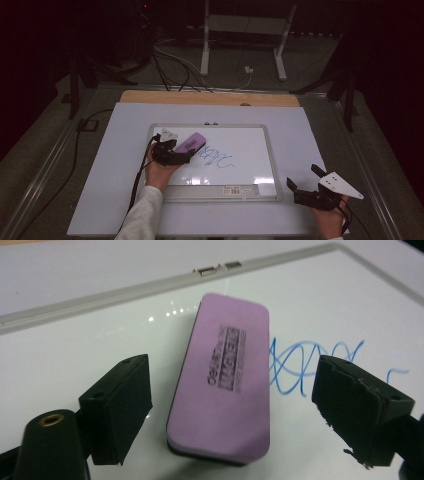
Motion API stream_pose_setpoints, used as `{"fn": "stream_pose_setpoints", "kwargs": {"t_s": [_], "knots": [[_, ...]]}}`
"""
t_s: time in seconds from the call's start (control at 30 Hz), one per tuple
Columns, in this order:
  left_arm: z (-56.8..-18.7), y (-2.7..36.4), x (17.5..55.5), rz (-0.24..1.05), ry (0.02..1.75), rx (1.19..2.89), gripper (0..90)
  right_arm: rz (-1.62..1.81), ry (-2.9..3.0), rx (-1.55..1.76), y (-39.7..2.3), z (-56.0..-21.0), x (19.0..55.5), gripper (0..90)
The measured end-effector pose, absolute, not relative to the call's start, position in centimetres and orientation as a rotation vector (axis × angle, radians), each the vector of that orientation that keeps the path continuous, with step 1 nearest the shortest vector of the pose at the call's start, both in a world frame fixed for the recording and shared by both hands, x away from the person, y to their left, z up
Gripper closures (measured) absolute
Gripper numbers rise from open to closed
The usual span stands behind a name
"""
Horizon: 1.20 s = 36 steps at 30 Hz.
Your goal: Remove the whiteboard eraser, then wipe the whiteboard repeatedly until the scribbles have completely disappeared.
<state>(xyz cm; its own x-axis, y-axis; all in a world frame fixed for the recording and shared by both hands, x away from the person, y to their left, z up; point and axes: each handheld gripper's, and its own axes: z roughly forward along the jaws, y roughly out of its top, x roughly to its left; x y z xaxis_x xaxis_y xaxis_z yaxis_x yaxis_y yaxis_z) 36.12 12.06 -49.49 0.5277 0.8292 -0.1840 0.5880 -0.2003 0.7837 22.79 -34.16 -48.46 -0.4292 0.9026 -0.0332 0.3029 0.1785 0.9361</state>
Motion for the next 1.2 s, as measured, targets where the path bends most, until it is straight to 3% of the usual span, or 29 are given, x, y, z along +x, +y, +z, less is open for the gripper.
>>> {"fn": "stream_pose_setpoints", "kwargs": {"t_s": [0.37, 0.77, 1.2], "knots": [[-50.0, 11.2, 37.2, 0.309, 1.167, 1.915, 18.4, 1.247, 1.846, 1.133, -34.1, -48.5, 22.8, 0.4], [-50.6, 10.7, 37.7, 0.308, 1.187, 1.956, 33.8, 1.251, 1.842, 1.138, -34.2, -48.5, 22.8, 0.4], [-50.9, 10.4, 37.9, 0.303, 1.193, 2.003, 40.3, 1.253, 1.854, 1.133, -34.1, -48.5, 22.9, 0.4]]}}
